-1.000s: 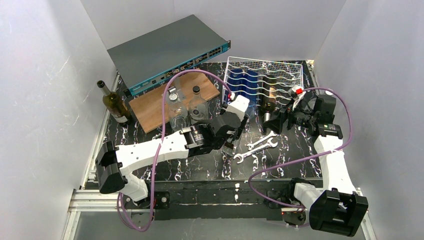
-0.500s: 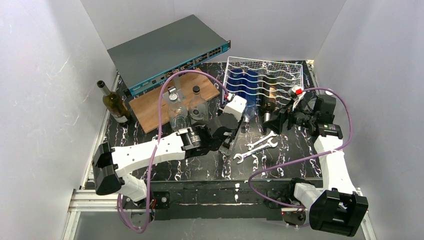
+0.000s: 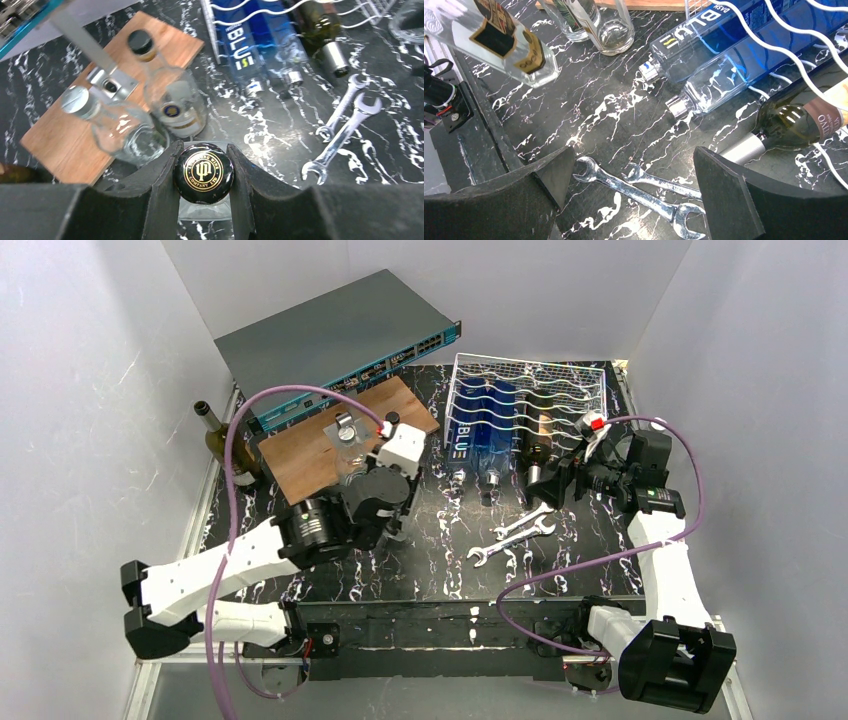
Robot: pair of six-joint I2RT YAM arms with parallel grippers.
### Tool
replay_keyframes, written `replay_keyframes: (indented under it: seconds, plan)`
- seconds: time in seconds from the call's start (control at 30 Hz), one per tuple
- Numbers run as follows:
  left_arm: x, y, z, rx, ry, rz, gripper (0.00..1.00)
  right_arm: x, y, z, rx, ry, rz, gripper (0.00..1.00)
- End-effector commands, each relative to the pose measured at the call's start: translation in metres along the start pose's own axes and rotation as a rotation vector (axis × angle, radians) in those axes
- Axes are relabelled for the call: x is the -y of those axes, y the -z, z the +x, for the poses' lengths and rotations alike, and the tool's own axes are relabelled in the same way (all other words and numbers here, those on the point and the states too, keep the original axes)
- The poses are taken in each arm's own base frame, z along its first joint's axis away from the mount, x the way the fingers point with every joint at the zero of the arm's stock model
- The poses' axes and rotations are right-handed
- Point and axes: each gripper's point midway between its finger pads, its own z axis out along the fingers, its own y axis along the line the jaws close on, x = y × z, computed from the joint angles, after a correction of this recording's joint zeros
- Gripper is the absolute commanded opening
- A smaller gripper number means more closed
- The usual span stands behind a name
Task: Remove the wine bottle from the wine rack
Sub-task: Move the wine bottle to the center of the board.
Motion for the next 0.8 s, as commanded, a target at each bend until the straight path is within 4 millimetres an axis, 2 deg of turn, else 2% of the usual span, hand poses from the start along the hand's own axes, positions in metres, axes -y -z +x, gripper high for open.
replay_keyframes:
  seconds: [0.0,0.2,0.4,0.63,0.77]
  plan:
    - [-0.061,0.015,-0.008,0.055,0.064,-0.182,0.0,0.001,0.001,-0.001,0.008,0.028,0.007,0.98]
    - [-0.111,0.022,0.009,0.042,0.116,-0.29,0.0,0.002,0.001,0.001,0.005,0.023,0.01,0.98]
    - [-0.151,0.027,0.025,0.041,0.157,-0.392,0.0,0.004,0.001,0.002,0.003,0.02,0.01,0.98]
    - [-0.18,0.022,0.041,0.043,0.182,-0.487,0.0,0.005,0.0,0.004,-0.001,0.015,0.009,0.98]
    - [-0.191,0.019,0.04,0.079,0.224,-0.524,0.0,0.005,0.001,0.004,-0.001,0.018,0.012,0.98]
